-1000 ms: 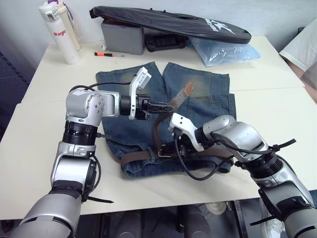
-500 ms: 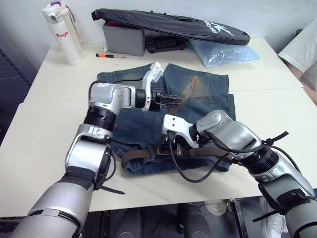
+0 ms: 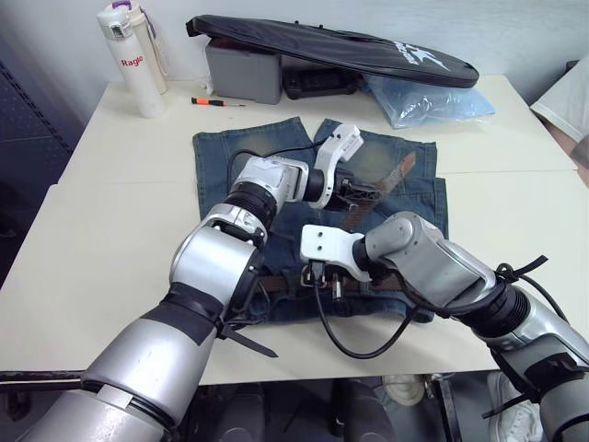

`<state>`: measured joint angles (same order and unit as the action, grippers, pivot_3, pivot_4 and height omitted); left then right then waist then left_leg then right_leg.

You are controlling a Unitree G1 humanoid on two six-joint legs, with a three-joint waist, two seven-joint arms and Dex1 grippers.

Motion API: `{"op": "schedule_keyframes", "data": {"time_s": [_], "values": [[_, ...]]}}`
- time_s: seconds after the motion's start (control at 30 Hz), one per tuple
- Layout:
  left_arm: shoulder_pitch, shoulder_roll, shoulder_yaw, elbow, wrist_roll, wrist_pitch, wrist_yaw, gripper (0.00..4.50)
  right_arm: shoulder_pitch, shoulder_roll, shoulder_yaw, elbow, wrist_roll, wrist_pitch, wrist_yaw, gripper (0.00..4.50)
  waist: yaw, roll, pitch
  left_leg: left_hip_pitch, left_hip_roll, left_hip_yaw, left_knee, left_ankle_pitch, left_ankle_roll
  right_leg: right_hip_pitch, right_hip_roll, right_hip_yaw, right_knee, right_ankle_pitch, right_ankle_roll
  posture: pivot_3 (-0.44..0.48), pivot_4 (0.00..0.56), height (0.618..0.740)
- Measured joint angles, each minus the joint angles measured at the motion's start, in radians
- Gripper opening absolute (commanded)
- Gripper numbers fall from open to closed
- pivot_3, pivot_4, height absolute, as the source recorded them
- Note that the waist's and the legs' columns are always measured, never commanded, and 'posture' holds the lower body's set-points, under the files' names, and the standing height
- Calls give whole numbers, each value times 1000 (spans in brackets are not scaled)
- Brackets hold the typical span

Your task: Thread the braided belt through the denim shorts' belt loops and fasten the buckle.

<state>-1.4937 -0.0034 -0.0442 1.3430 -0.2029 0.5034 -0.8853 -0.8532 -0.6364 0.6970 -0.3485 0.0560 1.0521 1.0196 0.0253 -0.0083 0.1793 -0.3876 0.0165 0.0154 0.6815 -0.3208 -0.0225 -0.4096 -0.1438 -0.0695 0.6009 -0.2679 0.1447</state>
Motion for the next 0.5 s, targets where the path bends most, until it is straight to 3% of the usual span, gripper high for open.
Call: {"op": "schedule_keyframes", "data": {"time_s": [0.3, 0.5], "values": [[-79, -30, 106, 57, 35, -103, 24, 0, 3, -14, -1, -12, -10, -2, 10, 48, 2, 0, 0, -1, -1, 0, 0, 0, 1, 0, -1, 0, -1, 1, 1, 0, 150, 740], [-78, -41, 108, 73, 54, -106, 20, 0, 0, -16, -1, -5, -10, -19, 24, 48, 2, 0, 0, -1, -1, 0, 0, 0, 1, 0, -2, 0, -1, 1, 2, 0, 150, 740]]}}
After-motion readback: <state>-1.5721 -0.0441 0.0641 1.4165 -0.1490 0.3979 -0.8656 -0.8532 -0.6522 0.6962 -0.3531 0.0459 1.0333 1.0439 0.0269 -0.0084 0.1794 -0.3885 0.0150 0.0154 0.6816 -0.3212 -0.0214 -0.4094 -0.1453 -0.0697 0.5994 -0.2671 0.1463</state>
